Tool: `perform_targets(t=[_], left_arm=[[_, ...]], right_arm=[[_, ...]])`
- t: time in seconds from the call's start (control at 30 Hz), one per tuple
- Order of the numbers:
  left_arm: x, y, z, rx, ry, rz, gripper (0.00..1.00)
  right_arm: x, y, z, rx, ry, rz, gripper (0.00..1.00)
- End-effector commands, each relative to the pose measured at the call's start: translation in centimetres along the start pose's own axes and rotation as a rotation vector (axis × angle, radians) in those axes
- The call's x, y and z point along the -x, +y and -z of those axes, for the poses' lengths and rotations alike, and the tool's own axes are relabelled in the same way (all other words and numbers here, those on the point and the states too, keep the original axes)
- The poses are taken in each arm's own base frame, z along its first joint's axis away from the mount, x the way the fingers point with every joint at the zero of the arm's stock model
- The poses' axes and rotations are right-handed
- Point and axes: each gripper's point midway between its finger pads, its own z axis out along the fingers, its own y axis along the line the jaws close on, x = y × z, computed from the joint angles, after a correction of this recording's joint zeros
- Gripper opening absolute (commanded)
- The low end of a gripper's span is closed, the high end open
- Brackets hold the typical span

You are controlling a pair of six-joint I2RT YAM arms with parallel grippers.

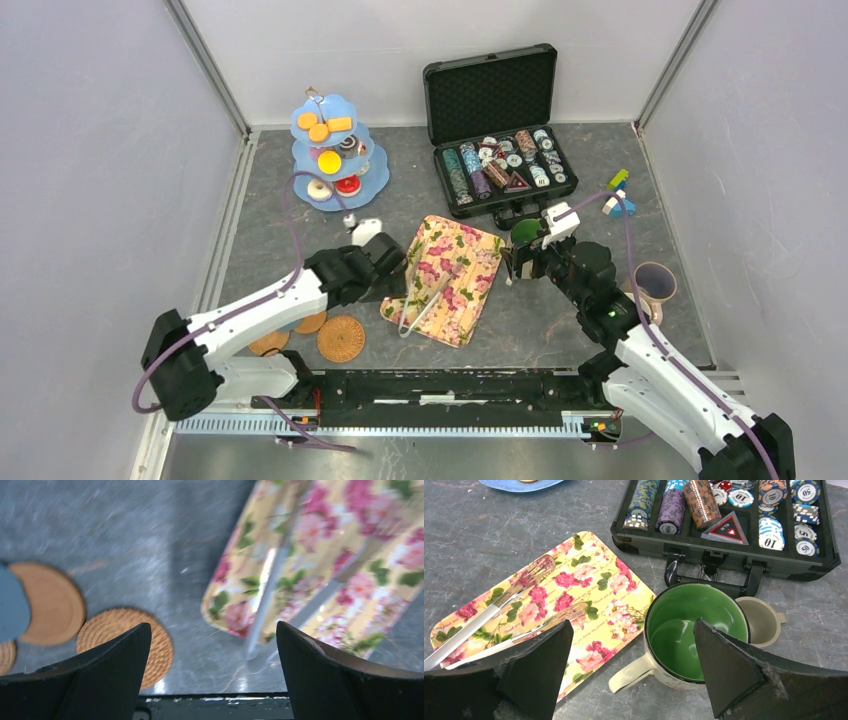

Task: Serve the afternoon tea
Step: Place the clamp on the tray, then move the coaster to the center of the board.

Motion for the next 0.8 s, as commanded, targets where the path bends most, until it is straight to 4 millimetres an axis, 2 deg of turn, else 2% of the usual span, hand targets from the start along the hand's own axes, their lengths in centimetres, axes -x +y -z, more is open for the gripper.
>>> perform_targets(t=[0.0,0.07,0.13,0.2,0.3,0.5,0.6,0.77], left_arm=[[-4.6,4.7,-0.4,0.143,0.092,0.254,1.00],[-6.3,5.5,-1.4,0.144,0.117,0.366,1.00],[-7.2,5.5,-2.6,0.100,0.130,0.453,1.00],[-8.1,6.6,-3.3,0.129,0.129,0.524,0.99],[-8.3,8.0,-3.8,0.164,0.080,0.575,1.00],[-6.2,7.0,-5.9,0.033,0.036,0.687,1.00],[-5.1,6.8,-6.7,0.028,0.037,0.675,1.00],[-1.7,6.6,-8.9,0.042,0.004,0.619,1.00]], right_arm=[[0.7,0.3,-0.1,0.018,-0.034,-0.009,0.98],[0.8,0.4,-0.1,0.019,-0.035,-0.008,0.98],[0.6,0.4,-0.2,0.019,-0.030,-0.010,0.98],[0.4,0.4,-0.2,0.022,-0.023,-0.011,0.98],[0.2,0.4,-0.2,0.020,-0.018,-0.010,0.98],[0.2,0.5,-0.4,0.024,-0.015,-0.013,0.98],[0.1,0.4,-0.4,0.022,-0.010,-0.012,0.98],[-0.1,0.4,-0.6,0.021,-0.001,-0.013,0.98]])
